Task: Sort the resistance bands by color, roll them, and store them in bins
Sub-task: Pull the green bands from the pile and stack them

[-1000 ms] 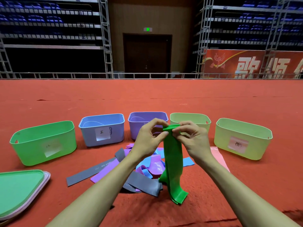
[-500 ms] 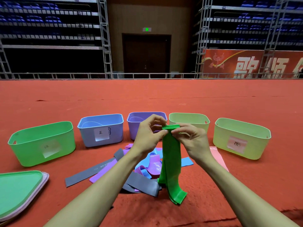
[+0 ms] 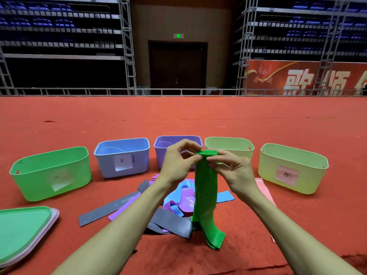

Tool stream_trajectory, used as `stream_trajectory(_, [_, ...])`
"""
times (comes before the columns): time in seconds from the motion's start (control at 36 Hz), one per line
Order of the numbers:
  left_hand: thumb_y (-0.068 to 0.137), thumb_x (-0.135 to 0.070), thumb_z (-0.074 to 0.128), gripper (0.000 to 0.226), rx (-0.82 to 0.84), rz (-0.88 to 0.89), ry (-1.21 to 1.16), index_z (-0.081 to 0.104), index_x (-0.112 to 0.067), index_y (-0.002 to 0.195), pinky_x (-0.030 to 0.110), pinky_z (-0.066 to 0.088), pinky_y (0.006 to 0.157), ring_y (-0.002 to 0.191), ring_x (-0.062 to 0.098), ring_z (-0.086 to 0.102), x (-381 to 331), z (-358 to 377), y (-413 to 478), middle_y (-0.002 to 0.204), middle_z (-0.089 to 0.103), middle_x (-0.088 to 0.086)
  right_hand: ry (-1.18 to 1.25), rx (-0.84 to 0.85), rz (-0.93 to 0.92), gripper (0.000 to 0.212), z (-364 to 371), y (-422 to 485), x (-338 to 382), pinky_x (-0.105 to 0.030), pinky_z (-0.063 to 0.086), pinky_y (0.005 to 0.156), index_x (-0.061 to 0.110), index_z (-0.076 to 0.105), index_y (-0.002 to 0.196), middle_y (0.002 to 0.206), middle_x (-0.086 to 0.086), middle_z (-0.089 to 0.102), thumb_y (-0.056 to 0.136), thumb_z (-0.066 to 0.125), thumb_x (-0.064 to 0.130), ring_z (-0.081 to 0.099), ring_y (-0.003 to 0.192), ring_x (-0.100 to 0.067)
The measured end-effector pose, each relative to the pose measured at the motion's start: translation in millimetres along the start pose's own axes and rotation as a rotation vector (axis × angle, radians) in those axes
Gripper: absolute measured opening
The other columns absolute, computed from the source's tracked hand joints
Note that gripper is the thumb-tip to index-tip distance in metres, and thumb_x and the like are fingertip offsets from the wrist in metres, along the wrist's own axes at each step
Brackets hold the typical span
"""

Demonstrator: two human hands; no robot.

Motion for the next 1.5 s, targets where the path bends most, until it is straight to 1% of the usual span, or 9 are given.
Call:
stream_trajectory(0.31, [0.079, 0.011, 0.067, 0.028, -0.003, 0.055, -0.007, 0.065, -0.017, 0.082, 0.024, 0.052, 0.07, 0.067, 0.009, 0.059, -2, 3, 7, 0.073, 0.067, -0.014, -0.094, -0.037, -0.024, 0.036, -2, 10, 3, -0.03, 0.055, 0.083, 0.027, 0.078, 0.087, 0.098, 0.002, 0.074, 0.078, 0.07, -0.006, 0.069, 0.095, -0.021])
stream_trajectory(0.44, [0.08, 0.011, 0.066, 0.025, 0.006, 0.081, -0.03, 0.065, -0.014, 0.086, 0.023, 0.052, 0.072, 0.069, 0.008, 0.06, -2, 2, 9, 0.081, 0.065, -0.005, -0.032, 0.003, 0.054, 0.032, -1, 14, 9, -0.024, 0.054, 0.081, 0.019, 0.077, 0.084, 0.092, 0.002, 0.075, 0.078, 0.068, -0.011, 0.07, 0.09, -0.016])
stream_trajectory(0.61, [0.082, 0.005, 0.068, 0.028, 0.017, 0.103, -0.004, 0.063, -0.019, 0.096, 0.035, 0.053, 0.087, 0.086, 0.01, 0.063, -1, 2, 10, 0.09, 0.066, -0.005, -0.161, 0.0, -0.003, 0.038, -2, 20, 15, -0.043, 0.055, 0.079, 0.035, 0.077, 0.08, 0.088, 0.001, 0.072, 0.075, 0.073, -0.002, 0.067, 0.087, -0.028])
stream_trajectory(0.69, [0.084, 0.004, 0.066, 0.046, 0.078, 0.055, -0.048, 0.053, -0.026, 0.117, 0.032, 0.054, 0.087, 0.09, 0.008, 0.064, 8, 6, 6, 0.101, 0.065, 0.001, -0.231, -0.026, -0.044, 0.038, -3, 22, 19, -0.044, 0.055, 0.076, 0.031, 0.074, 0.081, 0.088, -0.005, 0.071, 0.076, 0.073, -0.006, 0.066, 0.086, -0.028])
stream_trajectory(0.89, [0.084, 0.001, 0.061, 0.097, 0.287, 0.044, 0.072, 0.01, -0.058, 0.142, 0.056, 0.052, 0.089, 0.089, 0.038, 0.065, 50, 22, -28, 0.1, 0.065, 0.024, -0.322, -0.111, -0.094, 0.029, -12, 34, 25, -0.037, 0.055, 0.078, 0.023, 0.072, 0.088, 0.092, -0.01, 0.069, 0.077, 0.074, -0.003, 0.067, 0.085, -0.021])
stream_trajectory(0.97, [0.085, 0.002, 0.059, 0.099, 0.297, 0.066, 0.102, 0.008, -0.062, 0.14, 0.057, 0.051, 0.089, 0.094, 0.043, 0.063, 59, 28, -36, 0.102, 0.068, 0.014, -0.369, -0.117, -0.115, 0.026, -16, 39, 28, -0.034, 0.056, 0.08, 0.02, 0.072, 0.092, 0.093, -0.006, 0.069, 0.077, 0.074, -0.001, 0.067, 0.088, -0.022])
stream_trajectory(1.14, [0.087, 0.002, 0.057, 0.092, 0.372, 0.088, 0.193, 0.015, -0.061, 0.14, 0.039, 0.053, 0.092, 0.098, 0.024, 0.064, 72, 35, -46, 0.119, 0.064, 0.001, -0.408, -0.15, -0.137, 0.025, -25, 49, 35, -0.028, 0.055, 0.077, 0.015, 0.072, 0.095, 0.093, -0.008, 0.068, 0.077, 0.074, -0.002, 0.065, 0.084, -0.015])
stream_trajectory(1.28, [0.085, 0.003, 0.06, 0.096, 0.377, 0.011, 0.192, 0.015, -0.063, 0.139, 0.047, 0.054, 0.089, 0.086, 0.018, 0.062, 88, 37, -55, 0.108, 0.066, 0.01, -0.423, -0.161, -0.121, 0.025, -31, 54, 36, -0.029, 0.055, 0.078, 0.013, 0.072, 0.096, 0.094, -0.007, 0.067, 0.077, 0.074, -0.003, 0.064, 0.085, -0.013])
stream_trajectory(1.5, [0.083, 0.002, 0.061, 0.097, 0.455, -0.082, 0.204, 0.014, -0.062, 0.14, 0.042, 0.054, 0.079, 0.079, 0.019, 0.063, 115, 49, -77, 0.117, 0.062, -0.011, -0.446, -0.191, -0.11, 0.024, -43, 58, 33, -0.028, 0.054, 0.076, 0.011, 0.073, 0.096, 0.095, -0.008, 0.067, 0.077, 0.073, -0.004, 0.063, 0.085, -0.013])
Point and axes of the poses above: each hand's wrist, its own y-axis towards the middle knuckle, its own z-axis out of the palm, x = y × z, the point moved 4 cm from there along y, towards the middle knuckle
